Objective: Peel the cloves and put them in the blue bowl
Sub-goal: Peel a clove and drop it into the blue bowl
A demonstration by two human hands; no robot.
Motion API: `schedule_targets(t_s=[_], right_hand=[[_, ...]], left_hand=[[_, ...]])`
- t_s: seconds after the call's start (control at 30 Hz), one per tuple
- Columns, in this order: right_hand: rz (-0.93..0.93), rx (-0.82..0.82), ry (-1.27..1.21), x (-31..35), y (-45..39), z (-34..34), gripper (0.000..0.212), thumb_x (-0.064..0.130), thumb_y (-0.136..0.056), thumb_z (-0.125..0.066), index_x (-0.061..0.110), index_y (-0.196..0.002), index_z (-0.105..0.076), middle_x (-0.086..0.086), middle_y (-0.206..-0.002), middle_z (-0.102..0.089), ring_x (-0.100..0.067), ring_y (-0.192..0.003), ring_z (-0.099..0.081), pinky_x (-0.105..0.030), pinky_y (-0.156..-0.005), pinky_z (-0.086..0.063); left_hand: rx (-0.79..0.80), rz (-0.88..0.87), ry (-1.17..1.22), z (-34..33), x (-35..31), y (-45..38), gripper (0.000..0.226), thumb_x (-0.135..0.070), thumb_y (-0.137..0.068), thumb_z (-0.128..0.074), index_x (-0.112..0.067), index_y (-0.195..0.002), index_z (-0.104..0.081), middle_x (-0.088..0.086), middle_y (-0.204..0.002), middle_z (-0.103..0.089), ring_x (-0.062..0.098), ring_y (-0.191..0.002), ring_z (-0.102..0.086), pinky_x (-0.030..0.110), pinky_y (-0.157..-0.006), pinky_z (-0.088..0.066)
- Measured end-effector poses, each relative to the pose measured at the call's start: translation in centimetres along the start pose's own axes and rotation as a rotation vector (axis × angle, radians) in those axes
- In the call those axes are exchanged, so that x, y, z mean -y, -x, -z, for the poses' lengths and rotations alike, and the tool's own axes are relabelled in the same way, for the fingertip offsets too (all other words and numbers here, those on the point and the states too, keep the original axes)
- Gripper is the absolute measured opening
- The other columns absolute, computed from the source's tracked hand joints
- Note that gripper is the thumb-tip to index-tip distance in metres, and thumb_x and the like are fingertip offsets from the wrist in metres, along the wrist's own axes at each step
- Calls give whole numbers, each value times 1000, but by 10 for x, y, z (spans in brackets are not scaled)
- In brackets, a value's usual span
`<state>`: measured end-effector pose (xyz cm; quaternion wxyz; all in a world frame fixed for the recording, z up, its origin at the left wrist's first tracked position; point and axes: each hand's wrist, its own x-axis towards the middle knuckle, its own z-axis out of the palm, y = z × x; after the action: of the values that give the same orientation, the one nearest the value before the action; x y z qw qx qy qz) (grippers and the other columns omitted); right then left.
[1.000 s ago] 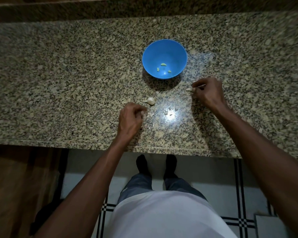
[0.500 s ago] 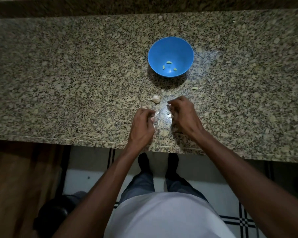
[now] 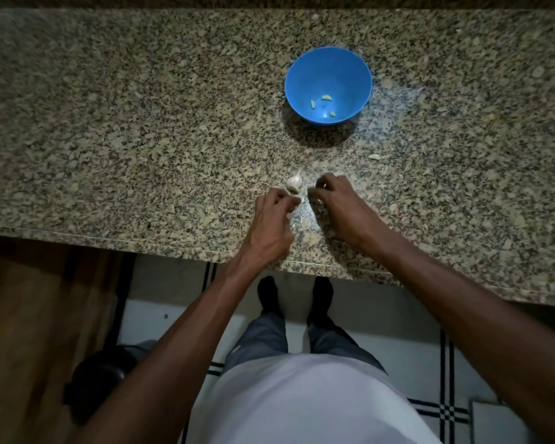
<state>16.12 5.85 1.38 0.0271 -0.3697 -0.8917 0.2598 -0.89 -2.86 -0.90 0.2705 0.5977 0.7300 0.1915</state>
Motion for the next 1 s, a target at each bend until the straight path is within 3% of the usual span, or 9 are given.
schedule_targets(t_s=[0.1,0.2,0.27,0.33,0.43,0.6,0.83,0.9,1.0], right_hand=[[-127,-60,-91,-13,11,-11,41,-1,-95,-65,2,-136,-61,-18,-128,-52,-31,-114,-52,-30,-90,-46],[-219,-179,-143,-24,25,-13,22,-5,-97,-63,-4,-119,-66,-17,-115,-54,-28,-97,-57,-35,-78,-57],[-279,-163,-161,-18,29,-20,25,-8,-96,-58,-2,-119,-65,-17,-120,-50,-32,-104,-52,-43,-85,-56],[-282,-122,-217,-2,26,-31,35,-7,-96,-58,2,-129,-62,-18,-131,-48,-35,-114,-48,-36,-94,-47],[-153,-153,-207,20,20,-40,28,-6,-98,-60,-2,-126,-64,-16,-119,-52,-22,-100,-48,-23,-80,-49],[-203,-188,-195,5,18,-27,17,-8,-97,-55,-2,-109,-65,-12,-110,-50,-22,-96,-49,-30,-74,-52],[-147,-124,-130,0,-2,-21,30,-4,-96,-61,1,-126,-64,-19,-125,-50,-33,-113,-48,-44,-92,-52],[-97,-48,-149,5,-8,-21,32,-3,-95,-62,2,-127,-65,-21,-132,-51,-36,-119,-49,-37,-96,-46],[-30,-15,-142,10,-7,-14,34,-3,-95,-67,1,-129,-68,-19,-132,-59,-30,-115,-59,-15,-87,-39]], left_hand=[[-72,11,43,1,-4,4,44,5,-97,-50,-13,-136,-60,5,-136,-48,9,-122,-32,25,-103,-37],[-220,236,2,10,4,2,55,9,-91,-53,-15,-141,-57,6,-140,-47,18,-127,-38,27,-102,-40],[-199,311,-27,10,5,3,62,11,-89,-53,-16,-144,-54,7,-144,-43,20,-131,-36,29,-106,-41],[-123,253,-13,3,-2,5,62,12,-90,-52,-17,-145,-53,7,-144,-41,19,-131,-34,24,-104,-37],[-62,138,29,-10,-15,5,59,9,-93,-53,-18,-145,-53,4,-141,-42,15,-128,-33,22,-98,-36],[-183,193,40,-5,-11,-5,45,11,-92,-50,-13,-130,-61,3,-130,-52,15,-123,-42,29,-101,-43],[-15,107,47,2,-8,-28,52,9,-96,-47,-19,-137,-60,2,-139,-46,16,-129,-33,21,-100,-29],[-31,125,61,5,-5,-29,50,9,-94,-50,-20,-133,-63,0,-137,-45,14,-129,-34,18,-97,-29],[-80,157,47,12,5,-18,50,11,-91,-51,-20,-129,-63,-1,-134,-45,14,-129,-38,24,-104,-37]])
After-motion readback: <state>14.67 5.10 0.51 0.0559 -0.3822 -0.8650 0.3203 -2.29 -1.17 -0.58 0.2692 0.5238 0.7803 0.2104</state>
